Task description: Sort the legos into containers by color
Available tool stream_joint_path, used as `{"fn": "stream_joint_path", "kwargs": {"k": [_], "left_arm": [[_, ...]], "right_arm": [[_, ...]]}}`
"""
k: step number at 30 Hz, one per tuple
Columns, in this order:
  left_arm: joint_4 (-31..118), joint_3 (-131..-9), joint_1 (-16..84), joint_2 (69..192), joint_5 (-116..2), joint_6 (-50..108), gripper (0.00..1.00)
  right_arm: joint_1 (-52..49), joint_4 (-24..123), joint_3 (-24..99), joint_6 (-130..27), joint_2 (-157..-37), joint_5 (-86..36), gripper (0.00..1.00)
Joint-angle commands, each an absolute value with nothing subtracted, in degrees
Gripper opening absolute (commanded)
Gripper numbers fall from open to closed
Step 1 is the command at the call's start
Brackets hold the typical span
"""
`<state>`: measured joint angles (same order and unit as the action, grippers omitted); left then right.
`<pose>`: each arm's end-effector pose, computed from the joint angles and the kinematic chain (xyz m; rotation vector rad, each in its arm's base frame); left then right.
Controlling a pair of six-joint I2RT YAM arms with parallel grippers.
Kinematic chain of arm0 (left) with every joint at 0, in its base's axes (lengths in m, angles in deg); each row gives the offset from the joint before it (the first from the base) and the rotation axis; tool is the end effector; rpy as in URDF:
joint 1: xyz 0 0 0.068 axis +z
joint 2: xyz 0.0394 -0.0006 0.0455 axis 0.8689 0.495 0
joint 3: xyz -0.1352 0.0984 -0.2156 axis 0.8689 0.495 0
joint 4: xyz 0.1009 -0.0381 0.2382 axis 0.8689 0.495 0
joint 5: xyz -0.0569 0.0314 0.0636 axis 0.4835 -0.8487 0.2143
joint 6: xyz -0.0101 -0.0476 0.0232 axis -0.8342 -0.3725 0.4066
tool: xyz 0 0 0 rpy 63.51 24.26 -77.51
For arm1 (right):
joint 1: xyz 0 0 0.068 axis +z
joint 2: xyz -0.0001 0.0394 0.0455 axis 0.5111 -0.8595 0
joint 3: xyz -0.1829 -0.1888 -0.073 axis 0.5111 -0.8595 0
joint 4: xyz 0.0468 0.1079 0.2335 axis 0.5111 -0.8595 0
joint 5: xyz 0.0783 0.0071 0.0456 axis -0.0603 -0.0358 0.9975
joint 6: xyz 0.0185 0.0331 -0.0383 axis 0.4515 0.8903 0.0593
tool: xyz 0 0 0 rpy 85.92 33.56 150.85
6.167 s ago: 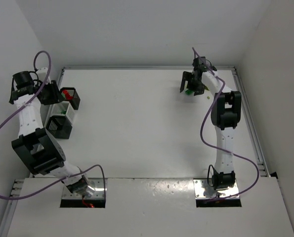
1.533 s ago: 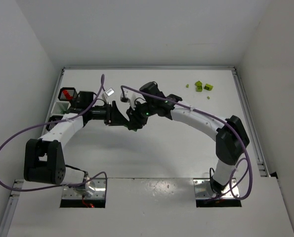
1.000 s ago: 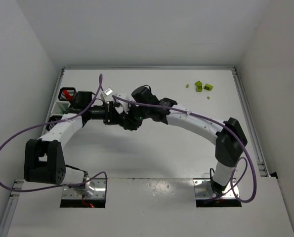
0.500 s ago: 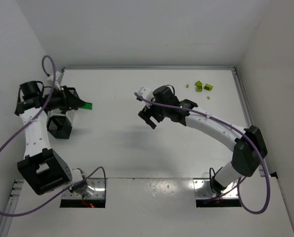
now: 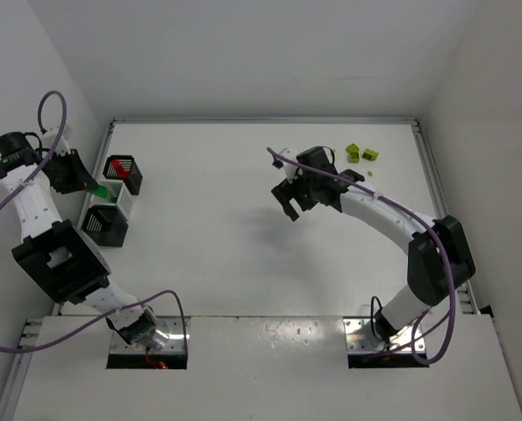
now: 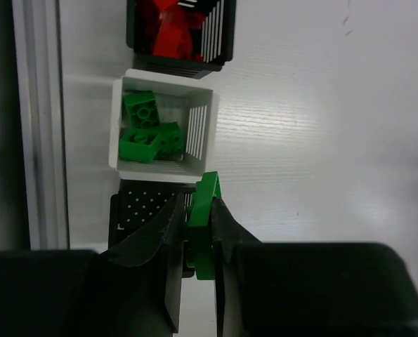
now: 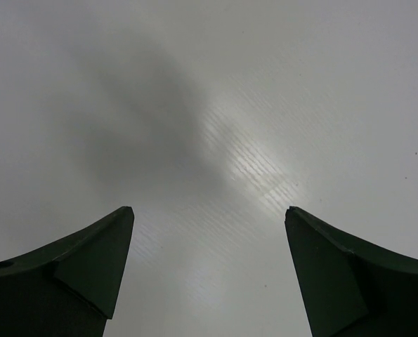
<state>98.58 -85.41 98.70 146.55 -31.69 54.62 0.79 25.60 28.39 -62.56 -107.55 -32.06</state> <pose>0.2733 0.1913 0.3324 -0.2870 2.3543 -0.3342 0.2942 0.1807 0.2443 -0.7493 2.3301 0.2195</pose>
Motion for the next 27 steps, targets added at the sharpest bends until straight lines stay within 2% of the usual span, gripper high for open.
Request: {"fn": "stream_joint_path", "kwargs": {"k": [1, 11, 16, 23, 27], "left_arm": [[96.9, -86.0, 99.0, 146.4, -37.0, 53.1, 0.01], [89.1, -84.3, 95.0, 149.2, -43.5, 48.0, 0.19], [85.7, -83.8, 92.0, 150.5, -44.6, 46.8, 0.22], [84.1, -83.8, 90.6, 152.5, -48.1, 46.3, 0.44], [84.1, -83.8, 90.6, 152.5, -49.8, 46.3, 0.47]], "right_arm": [[-0.6, 26.9, 28.5, -61.3, -108.2, -29.9, 0.89], [-5.1, 26.9, 27.9, -59.6, -110.7, -27.0, 0.89], [-7.5, 25.5, 29.2, -59.0, -111.2, -25.7, 0.89], [-10.8, 24.3, 29.7, -59.0, -111.2, -25.2, 0.89], [-14.1, 23.1, 30.8, -56.9, -112.5, -24.1, 0.89]]}}
